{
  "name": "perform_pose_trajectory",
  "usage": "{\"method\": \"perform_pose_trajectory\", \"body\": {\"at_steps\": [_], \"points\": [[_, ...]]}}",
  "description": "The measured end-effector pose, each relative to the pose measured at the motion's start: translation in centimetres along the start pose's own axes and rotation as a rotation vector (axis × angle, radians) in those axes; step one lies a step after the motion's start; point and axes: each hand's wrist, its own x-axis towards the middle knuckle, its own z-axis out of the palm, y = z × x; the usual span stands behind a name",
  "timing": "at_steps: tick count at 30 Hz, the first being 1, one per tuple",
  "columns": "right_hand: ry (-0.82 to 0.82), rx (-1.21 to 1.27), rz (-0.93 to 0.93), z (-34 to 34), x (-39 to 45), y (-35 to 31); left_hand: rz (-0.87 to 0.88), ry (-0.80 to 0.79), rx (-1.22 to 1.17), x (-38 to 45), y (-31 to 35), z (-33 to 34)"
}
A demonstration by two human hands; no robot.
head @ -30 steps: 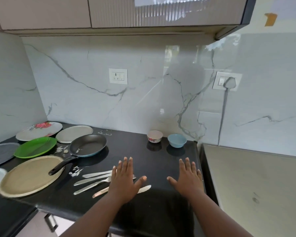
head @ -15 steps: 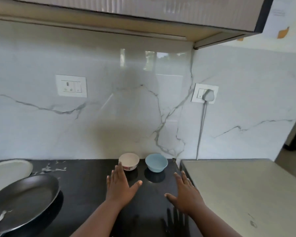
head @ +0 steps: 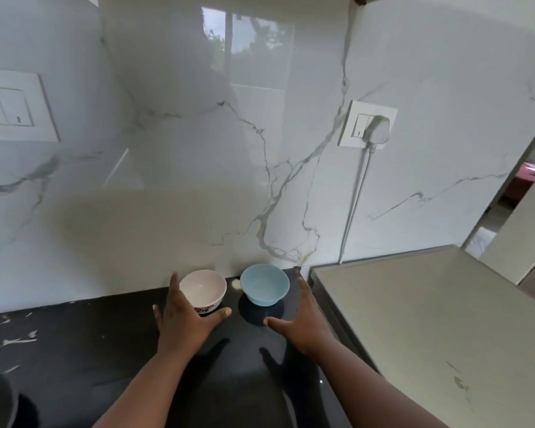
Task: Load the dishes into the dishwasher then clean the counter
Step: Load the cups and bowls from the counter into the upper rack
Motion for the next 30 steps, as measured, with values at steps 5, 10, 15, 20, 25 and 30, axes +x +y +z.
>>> {"method": "perform_pose_trajectory", "body": {"at_steps": [5,10,15,20,25,30], "points": [[0.008,0.046,-0.027,2.4,2.6,-0.7,-0.064,0.06,-0.07,1.7,-0.9,1.5],[0.072,0.067,-0.003,4.1,4.3,-0.9,-0.059,0.047,-0.098,2.5,-1.6,2.3],[0.119,0.088,0.01,5.4,6.2,-1.6,-0.06,0.052,-0.158,3.5,-1.9,2.8],[0.1,0.135,-0.017,6.1,6.9,-1.7,-0.071,0.054,-0.278,3.3,-1.9,3.6],[0.128,0.323,-0.044,5.7,6.5,-1.1,-0.022,0.047,-0.381,2.9,-0.8,3.6],[0.189,0.552,-0.022,4.2,5.1,-1.0,0.001,0.058,-0.473,1.1,1.7,3.2]]}}
